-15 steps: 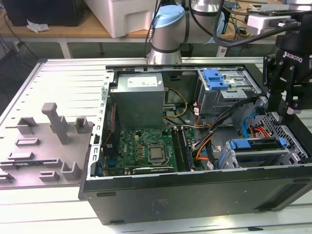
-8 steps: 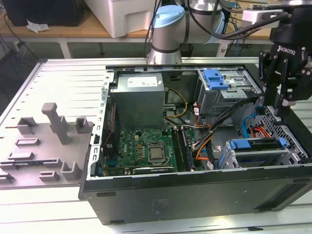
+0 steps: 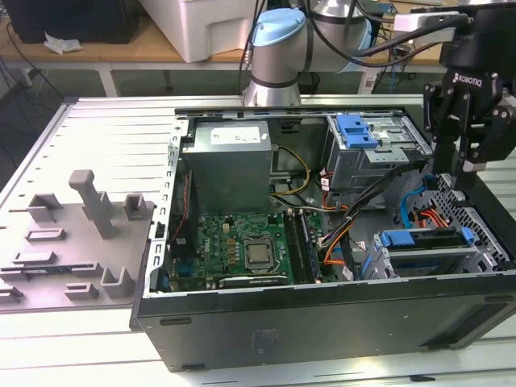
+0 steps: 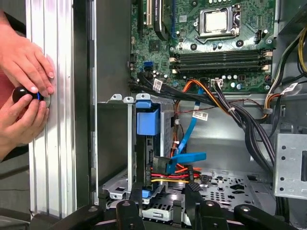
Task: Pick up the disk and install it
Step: 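Insert the second disk wire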
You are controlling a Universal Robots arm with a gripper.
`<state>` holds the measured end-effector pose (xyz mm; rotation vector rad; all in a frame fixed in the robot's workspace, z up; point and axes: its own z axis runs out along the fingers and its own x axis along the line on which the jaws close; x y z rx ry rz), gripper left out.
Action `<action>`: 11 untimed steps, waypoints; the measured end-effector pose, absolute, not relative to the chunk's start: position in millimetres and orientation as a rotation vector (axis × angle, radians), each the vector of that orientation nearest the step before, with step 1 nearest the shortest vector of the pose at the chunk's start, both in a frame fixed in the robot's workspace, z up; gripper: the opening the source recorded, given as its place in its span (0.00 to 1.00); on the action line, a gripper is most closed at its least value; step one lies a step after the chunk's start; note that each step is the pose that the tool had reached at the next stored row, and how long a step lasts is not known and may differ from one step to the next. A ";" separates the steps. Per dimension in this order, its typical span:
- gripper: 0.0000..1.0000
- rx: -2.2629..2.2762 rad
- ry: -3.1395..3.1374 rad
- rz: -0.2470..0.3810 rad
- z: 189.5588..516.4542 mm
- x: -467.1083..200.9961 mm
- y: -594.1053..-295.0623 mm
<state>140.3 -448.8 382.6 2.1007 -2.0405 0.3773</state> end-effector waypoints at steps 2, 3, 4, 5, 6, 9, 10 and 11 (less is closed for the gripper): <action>0.48 2.098 -2.039 0.381 382.6 138.3 -446.3; 0.48 2.096 -2.037 0.384 382.7 137.8 -445.6; 0.48 2.093 -2.034 0.389 382.6 137.4 -445.0; 0.48 2.088 -2.029 0.396 382.5 137.1 -444.4; 0.48 2.082 -2.023 0.406 382.2 136.7 -443.7; 0.48 2.067 -2.006 0.430 381.8 135.5 -442.0; 0.48 2.063 -2.003 0.436 381.5 134.8 -441.1; 0.48 2.061 -2.000 0.439 381.2 134.1 -440.3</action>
